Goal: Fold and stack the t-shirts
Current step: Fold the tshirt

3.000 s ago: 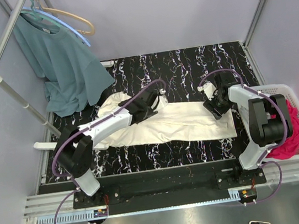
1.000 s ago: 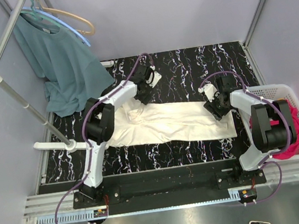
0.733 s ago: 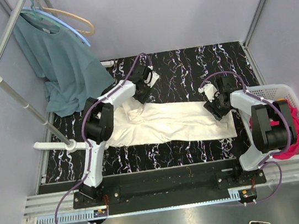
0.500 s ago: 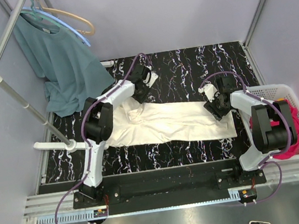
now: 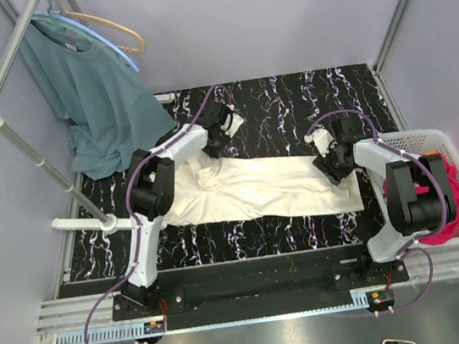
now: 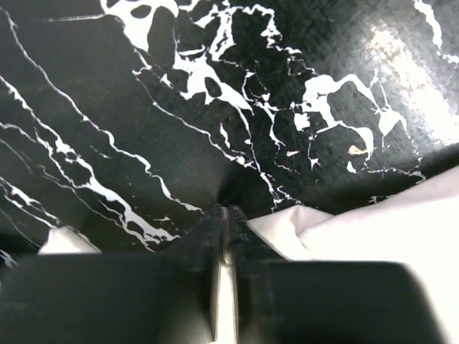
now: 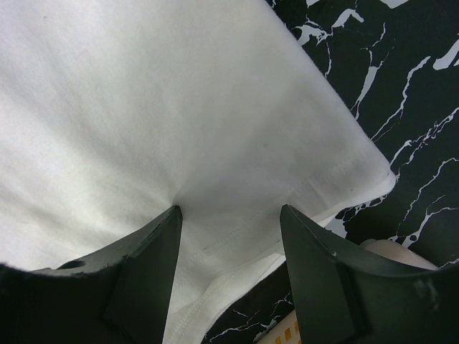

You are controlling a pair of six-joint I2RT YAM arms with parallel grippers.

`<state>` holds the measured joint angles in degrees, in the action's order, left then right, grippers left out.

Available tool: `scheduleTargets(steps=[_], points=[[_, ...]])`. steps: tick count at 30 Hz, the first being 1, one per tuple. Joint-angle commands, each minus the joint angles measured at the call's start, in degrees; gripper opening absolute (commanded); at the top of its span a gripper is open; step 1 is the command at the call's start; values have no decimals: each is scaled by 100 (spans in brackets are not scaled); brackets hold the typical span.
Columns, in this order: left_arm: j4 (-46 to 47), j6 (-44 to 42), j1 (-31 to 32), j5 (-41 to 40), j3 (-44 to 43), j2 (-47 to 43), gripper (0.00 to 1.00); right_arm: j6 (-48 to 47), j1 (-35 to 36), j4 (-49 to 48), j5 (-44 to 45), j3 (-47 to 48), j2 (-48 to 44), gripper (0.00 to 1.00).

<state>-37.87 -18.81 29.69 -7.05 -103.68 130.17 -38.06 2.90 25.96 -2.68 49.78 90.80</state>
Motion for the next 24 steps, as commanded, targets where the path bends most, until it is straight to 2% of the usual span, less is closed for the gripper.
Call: scheduleTargets(steps=[1, 10, 24], points=[[-63, 0, -25, 142, 32, 9, 0, -78, 18, 120, 127, -320, 201, 65], [-238, 0, -25, -165, 93, -711, 0, -34, 18, 76, 145, -390, 253, 64], [-125, -369, -86, -973, 1227, -1986, 0, -113, 18, -47, 233, -566, 192, 64]])
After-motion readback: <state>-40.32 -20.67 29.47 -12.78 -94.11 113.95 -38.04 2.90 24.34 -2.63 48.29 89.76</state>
